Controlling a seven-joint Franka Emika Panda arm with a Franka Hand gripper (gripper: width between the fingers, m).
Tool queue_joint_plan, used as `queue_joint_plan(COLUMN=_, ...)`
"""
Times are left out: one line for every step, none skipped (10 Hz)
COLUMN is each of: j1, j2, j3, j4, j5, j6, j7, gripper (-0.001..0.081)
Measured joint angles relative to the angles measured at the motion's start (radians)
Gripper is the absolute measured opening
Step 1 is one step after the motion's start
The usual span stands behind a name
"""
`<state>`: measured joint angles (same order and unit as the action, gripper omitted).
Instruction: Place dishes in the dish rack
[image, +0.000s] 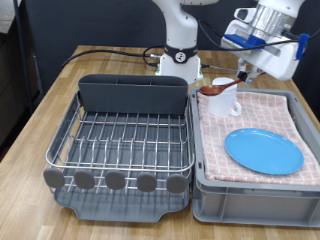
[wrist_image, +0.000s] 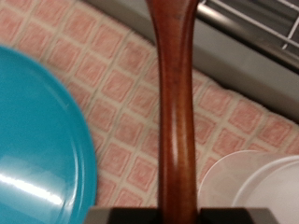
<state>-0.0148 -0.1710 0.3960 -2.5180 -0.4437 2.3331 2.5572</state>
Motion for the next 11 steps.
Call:
queue_joint_plan(j1=-0.005, j2=-0.026, j3=-0.017, j4=-0.016, j5=0.024, j6=-0.037, j7=0.032, gripper=0.0091)
queue_joint_plan(j1=-0.006, j2=-0.051, j3=-0.038, j4=-0.03, j5=0.057, j6=-0.076, j7=0.045, gripper=0.0091)
queue_joint_plan(j1=-0.007, j2=-0.078, j3=-0.06, j4=-0.046, j5=0.086, j6=-0.106, j7=0.046, gripper=0.0091)
queue_joint_plan(j1=-0.008, j2=-0.107, j3=-0.084, j4=-0.066, j5=0.102, j6=-0.119, j7=0.046, gripper=0.0091)
queue_joint_plan(j1=-0.009, j2=-0.138, j3=-0.107, j4=-0.088, j5=0.113, j6=-0.124, j7=0.047, gripper=0.0091)
queue_joint_plan(j1=-0.012, j2=-0.171, j3=-0.13, j4=-0.112, j5=0.116, j6=-0.124, j7=0.058, gripper=0.0091)
queue_joint_plan(j1=-0.019, j2=-0.206, j3=-0.148, j4=-0.139, j5=0.116, j6=-0.119, j7=0.066, gripper=0.0091)
queue_joint_plan(j1=-0.024, j2=-0.253, j3=-0.157, j4=-0.173, j5=0.12, j6=-0.103, j7=0.068, gripper=0.0091)
queue_joint_plan(j1=-0.022, j2=-0.248, j3=-0.157, j4=-0.171, j5=0.12, j6=-0.104, j7=0.052, gripper=0.0091)
queue_joint_plan(j1=-0.023, j2=-0.247, j3=-0.157, j4=-0.171, j5=0.12, j6=-0.118, j7=0.053, gripper=0.0091)
queue_joint_plan(j1=-0.025, j2=-0.249, j3=-0.16, j4=-0.173, j5=0.12, j6=-0.142, j7=0.059, gripper=0.0091)
